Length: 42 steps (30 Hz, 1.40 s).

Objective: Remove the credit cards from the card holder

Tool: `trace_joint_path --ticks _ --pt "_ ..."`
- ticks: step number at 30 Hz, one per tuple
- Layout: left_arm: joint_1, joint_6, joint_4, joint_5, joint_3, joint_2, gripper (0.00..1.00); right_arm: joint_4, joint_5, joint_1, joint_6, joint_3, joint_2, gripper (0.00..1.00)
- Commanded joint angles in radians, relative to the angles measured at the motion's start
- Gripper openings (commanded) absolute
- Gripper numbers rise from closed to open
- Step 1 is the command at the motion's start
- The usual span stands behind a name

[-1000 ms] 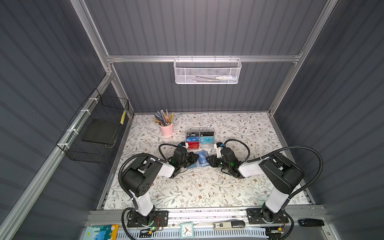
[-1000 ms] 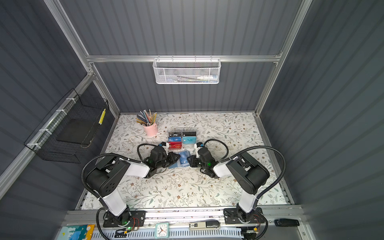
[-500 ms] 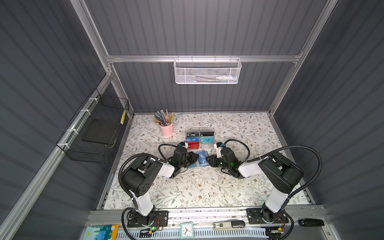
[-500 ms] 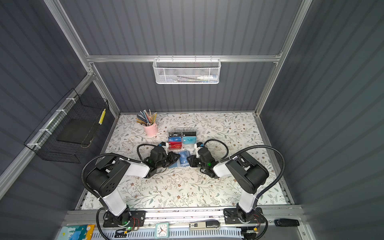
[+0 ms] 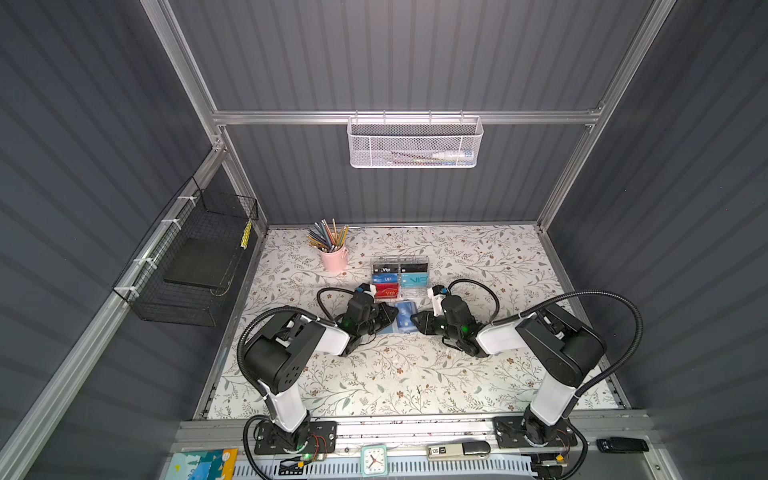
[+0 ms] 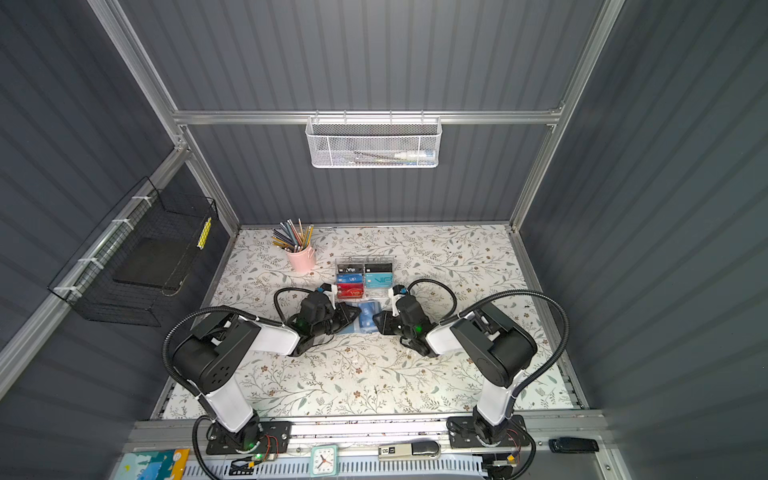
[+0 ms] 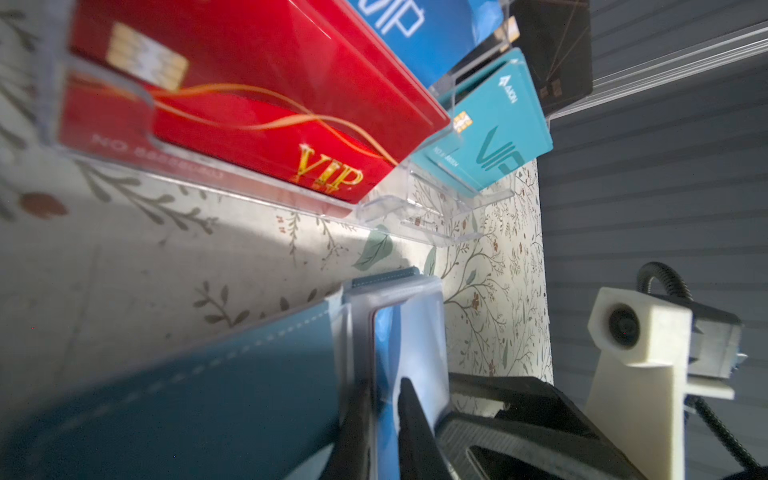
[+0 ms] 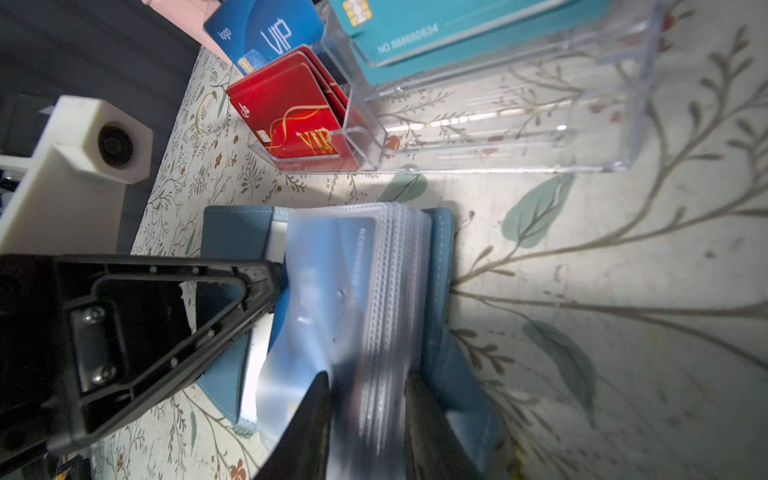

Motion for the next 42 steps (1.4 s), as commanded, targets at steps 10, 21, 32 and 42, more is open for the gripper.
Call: trace_joint_path --ticks 10,21,32,42 --pt "-0.033 -0.034 0.131 0.057 0.011 -0.02 0.15 -0.204 -0.068 0.015 -0.005 -0.029 0.084 0.32" --pt "-0.035 -0.049 0.166 0.063 -0.011 -0.007 0.18 -0.199 -0.067 0.012 -0.001 -0.029 0.092 0.32" --pt "-0.035 -0.043 0.188 0.072 -0.026 0.003 0.06 -0.196 -0.068 0.011 0.001 -0.03 0.092 0.34" --pt "-0.035 -0.034 0.189 0.069 -0.046 -0.007 0.0 -0.202 -0.071 0.009 0.0 -0.023 0.087 0.37"
